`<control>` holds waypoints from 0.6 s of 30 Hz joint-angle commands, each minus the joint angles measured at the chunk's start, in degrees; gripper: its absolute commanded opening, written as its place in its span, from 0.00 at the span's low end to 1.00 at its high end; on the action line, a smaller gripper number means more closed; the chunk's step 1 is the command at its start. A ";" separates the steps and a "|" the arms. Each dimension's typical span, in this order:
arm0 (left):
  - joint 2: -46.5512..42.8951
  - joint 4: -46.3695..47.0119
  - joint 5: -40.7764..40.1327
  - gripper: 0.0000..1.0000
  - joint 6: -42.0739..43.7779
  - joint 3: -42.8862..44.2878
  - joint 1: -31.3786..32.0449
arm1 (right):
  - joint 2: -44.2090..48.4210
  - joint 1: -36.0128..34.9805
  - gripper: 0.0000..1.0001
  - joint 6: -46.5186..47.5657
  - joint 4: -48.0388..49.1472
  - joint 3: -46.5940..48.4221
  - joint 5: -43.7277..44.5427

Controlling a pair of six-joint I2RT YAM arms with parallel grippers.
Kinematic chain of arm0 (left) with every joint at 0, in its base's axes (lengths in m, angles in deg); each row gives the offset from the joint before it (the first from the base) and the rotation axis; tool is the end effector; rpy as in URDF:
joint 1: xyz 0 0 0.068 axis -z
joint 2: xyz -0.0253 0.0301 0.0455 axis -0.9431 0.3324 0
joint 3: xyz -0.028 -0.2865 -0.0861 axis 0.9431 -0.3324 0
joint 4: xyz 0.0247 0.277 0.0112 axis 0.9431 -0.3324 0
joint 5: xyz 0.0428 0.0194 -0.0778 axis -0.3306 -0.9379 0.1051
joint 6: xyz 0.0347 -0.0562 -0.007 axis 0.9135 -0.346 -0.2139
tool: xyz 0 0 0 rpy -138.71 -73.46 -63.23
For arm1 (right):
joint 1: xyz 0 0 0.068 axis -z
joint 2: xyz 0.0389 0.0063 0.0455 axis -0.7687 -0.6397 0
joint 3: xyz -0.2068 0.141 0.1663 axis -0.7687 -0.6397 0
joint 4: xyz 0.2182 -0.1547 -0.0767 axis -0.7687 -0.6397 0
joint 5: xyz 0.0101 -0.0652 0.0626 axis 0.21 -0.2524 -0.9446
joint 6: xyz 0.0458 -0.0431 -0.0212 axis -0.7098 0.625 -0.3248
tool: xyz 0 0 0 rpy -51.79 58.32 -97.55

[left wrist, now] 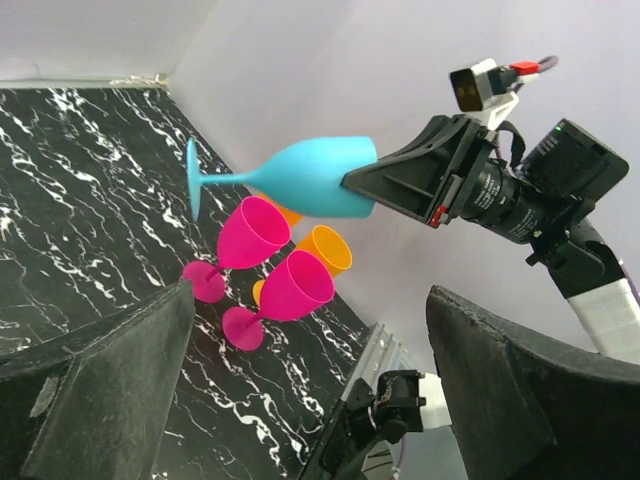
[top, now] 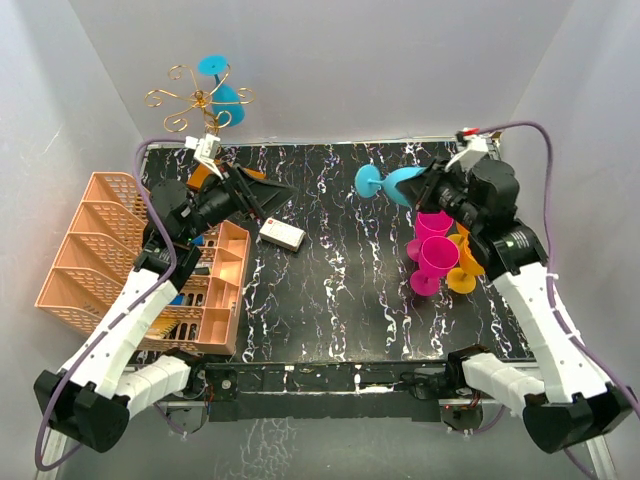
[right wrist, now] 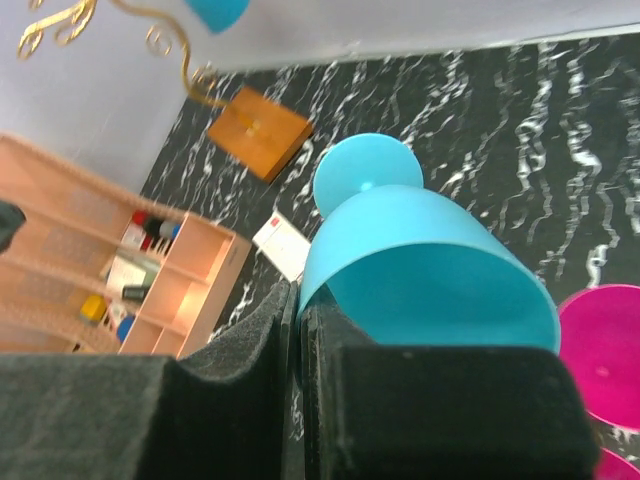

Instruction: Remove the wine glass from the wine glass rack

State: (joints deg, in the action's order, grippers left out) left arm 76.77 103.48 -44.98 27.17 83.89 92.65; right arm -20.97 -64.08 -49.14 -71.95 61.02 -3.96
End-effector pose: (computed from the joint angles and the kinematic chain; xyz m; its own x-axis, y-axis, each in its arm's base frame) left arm 0.2235 -0.1213 0.4402 -0.4079 -0.4838 -0.7743 0.7264 0.3419 -0.5962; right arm 0.2151 0.0646 0.4349 -0.3845 0.3490 -0.8546 -0.2971 0.8298 0.4725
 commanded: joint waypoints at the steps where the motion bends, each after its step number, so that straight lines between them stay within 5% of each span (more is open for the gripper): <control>1: -4.56 -1.99 -3.52 0.97 3.34 -0.36 -0.27 | -4.14 -3.76 0.08 4.60 -1.91 6.88 -7.24; 10: -7.58 -6.25 -4.73 0.97 8.47 0.12 -0.22 | -24.77 -10.49 0.08 6.06 -21.60 20.53 -10.17; 18: -10.88 -12.51 -6.47 0.97 14.20 -0.17 -0.27 | -42.94 -15.59 0.08 7.88 -44.70 33.90 12.96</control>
State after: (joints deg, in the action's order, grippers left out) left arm 68.31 93.99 -50.09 37.12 83.59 92.65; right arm -59.24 -79.51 -42.72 -103.42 87.79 -3.96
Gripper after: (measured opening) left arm 0.970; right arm 0.101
